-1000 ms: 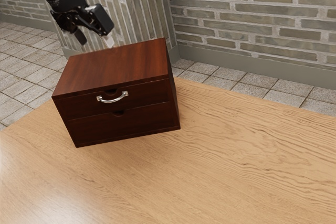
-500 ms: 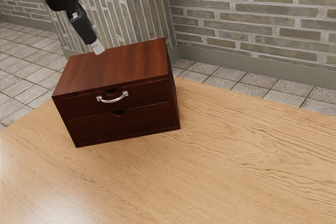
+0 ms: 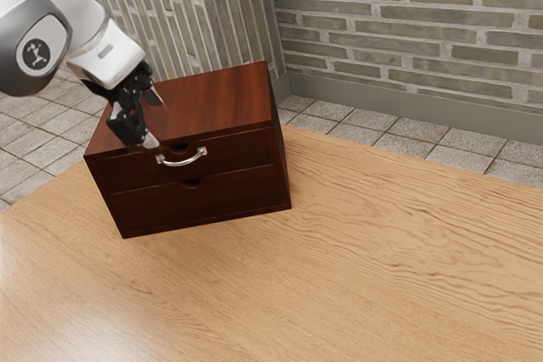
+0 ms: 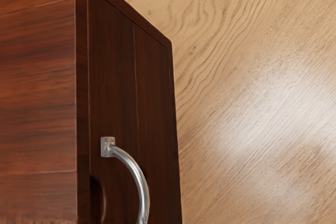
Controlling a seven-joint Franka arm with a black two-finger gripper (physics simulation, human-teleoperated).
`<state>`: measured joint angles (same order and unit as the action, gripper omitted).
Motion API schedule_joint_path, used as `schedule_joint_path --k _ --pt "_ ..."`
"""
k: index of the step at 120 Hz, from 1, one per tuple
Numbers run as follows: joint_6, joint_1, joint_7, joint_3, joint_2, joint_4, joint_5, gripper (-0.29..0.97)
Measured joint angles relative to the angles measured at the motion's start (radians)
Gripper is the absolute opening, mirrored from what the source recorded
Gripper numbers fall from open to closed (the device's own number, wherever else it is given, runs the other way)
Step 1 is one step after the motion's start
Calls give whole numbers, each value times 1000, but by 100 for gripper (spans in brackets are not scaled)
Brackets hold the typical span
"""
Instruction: Pull the drawer handle with one arm to open the drawer
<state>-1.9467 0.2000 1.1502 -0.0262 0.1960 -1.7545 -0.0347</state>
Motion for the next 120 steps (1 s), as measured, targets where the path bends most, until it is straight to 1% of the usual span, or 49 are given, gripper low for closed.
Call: schedule_joint_path --k 18,45,64,80,99,120 --pt "-48 -4 -2 6 4 -3 -30 56" --pt "-49 -5 -55 6 0 1 -45 52" --pt "-46 -5 -78 8 -13 1 -51 41" --pt "-48 -5 -83 8 -17 -3 -56 37" --pt "-36 -5 -112 10 -29 -3 -124 35" --pt "-24 -6 -156 18 -35 -7 -149 33"
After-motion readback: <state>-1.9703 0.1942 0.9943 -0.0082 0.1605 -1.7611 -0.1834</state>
